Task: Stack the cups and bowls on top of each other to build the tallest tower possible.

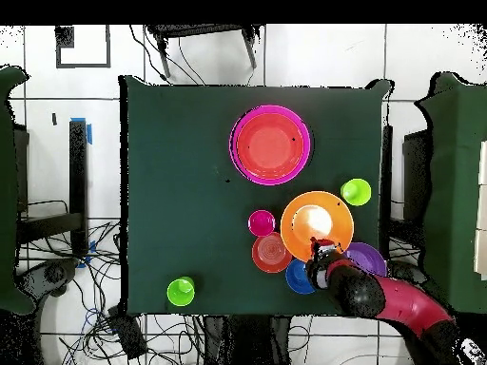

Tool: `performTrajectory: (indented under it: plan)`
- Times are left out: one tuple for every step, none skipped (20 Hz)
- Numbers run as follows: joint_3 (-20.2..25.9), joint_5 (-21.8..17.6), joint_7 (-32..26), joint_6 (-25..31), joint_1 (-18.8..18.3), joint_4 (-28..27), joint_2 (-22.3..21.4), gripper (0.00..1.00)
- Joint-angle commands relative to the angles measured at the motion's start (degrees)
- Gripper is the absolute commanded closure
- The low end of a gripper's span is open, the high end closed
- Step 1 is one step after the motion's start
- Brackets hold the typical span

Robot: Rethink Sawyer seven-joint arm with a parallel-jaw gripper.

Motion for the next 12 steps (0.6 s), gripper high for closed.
performTrajectory:
  plan:
    - [-0.1,-3.7,-5.4,0.5,0.2,4.4,0.2,0.0]
    - [0.0,-3.6,-5.4,0.5,0.2,4.5,0.0,0.0]
    - [0.3,-3.3,-5.5,0.8,0.0,4.6,-0.6,0.0]
    - [0.5,-3.0,-5.6,1.1,-0.3,4.8,-1.1,0.0]
    - [1.0,-2.6,-5.8,1.6,-0.5,4.8,-1.8,0.0]
    - [1.3,-2.3,-6.0,2.0,-0.7,4.9,-2.2,0.0]
    - [1.7,-2.0,-6.2,2.5,-0.9,5.1,-2.6,0.0]
    - [1.9,-1.8,-6.3,2.8,-1.0,5.2,-2.9,0.0]
    - [1.9,-1.8,-6.3,2.8,-1.1,5.4,-3.1,0.0]
    - [2.0,-1.8,-6.3,2.9,-1.2,5.6,-3.2,0.0]
    - [1.5,-2.1,-5.9,2.2,-0.8,5.4,-2.7,0.0]
    - [1.3,-2.4,-5.6,1.7,-0.7,5.3,-2.4,0.0]
